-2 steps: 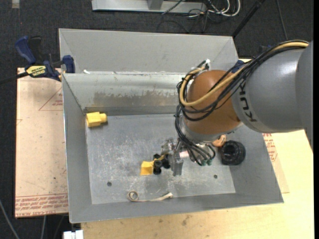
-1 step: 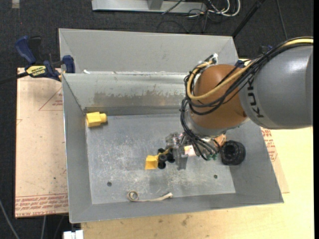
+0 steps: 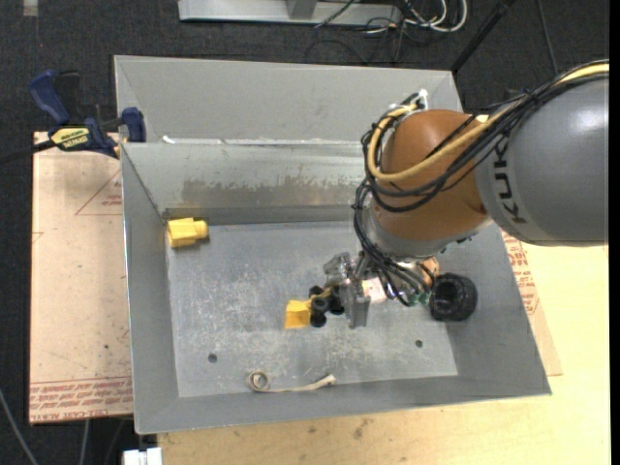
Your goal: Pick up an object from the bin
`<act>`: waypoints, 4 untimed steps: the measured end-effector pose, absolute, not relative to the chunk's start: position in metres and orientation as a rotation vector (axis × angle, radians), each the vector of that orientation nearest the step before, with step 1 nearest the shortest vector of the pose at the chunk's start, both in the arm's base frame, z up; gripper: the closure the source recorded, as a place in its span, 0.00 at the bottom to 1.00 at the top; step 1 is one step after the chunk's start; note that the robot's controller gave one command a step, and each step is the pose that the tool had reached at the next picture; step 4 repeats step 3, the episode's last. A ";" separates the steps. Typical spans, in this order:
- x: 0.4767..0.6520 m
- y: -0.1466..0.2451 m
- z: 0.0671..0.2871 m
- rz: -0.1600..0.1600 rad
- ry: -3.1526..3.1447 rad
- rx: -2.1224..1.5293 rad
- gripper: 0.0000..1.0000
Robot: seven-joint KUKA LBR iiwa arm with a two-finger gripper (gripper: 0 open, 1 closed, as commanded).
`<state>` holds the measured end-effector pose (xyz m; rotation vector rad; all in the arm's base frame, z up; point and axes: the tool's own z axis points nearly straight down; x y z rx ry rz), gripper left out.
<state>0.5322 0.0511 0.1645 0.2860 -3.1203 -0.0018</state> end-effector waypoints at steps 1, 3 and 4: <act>0.567 0.014 0.165 -0.003 -3.142 0.338 1.00; 0.540 0.012 0.180 0.000 -3.136 0.387 1.00; 0.540 0.012 0.180 0.000 -3.136 0.387 1.00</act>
Offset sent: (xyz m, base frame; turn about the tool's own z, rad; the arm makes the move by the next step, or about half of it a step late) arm -0.0057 -0.0006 0.1114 -0.0075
